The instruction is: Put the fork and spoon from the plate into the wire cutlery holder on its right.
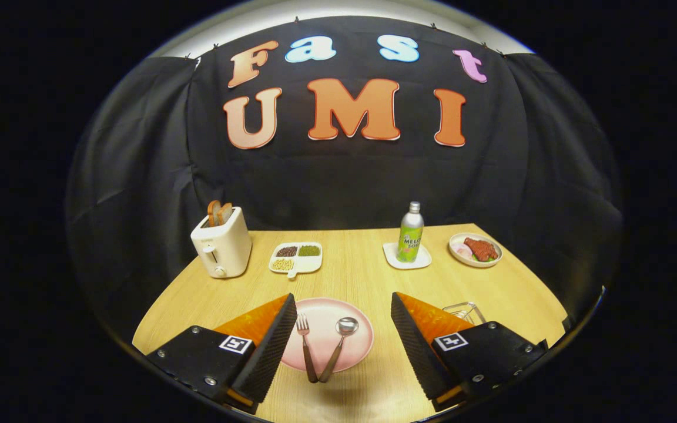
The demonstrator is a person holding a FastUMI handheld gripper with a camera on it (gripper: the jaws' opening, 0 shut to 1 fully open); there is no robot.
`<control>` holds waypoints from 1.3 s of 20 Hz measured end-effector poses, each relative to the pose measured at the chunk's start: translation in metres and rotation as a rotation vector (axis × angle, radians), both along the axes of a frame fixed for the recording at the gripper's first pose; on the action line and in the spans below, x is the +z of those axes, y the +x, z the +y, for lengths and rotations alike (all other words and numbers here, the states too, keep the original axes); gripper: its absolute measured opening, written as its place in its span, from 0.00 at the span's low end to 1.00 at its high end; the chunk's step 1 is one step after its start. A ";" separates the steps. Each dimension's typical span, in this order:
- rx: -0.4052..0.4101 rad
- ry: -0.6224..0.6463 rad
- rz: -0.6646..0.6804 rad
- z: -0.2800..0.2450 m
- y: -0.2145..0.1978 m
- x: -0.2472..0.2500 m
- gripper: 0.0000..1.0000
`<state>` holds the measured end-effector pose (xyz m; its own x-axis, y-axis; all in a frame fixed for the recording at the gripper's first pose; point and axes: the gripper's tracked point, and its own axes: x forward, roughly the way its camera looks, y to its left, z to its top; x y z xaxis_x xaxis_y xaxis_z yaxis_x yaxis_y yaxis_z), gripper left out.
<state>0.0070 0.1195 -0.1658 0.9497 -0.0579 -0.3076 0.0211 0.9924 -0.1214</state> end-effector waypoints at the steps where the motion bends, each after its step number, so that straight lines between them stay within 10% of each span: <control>1: 0.001 -0.001 0.017 0.001 0.001 -0.008 0.96; 26: -0.064 -0.131 0.368 -0.006 0.024 -0.148 0.48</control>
<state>0.0309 0.1133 -0.3139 0.7706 -0.1745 -0.6129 0.0136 0.9661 -0.2579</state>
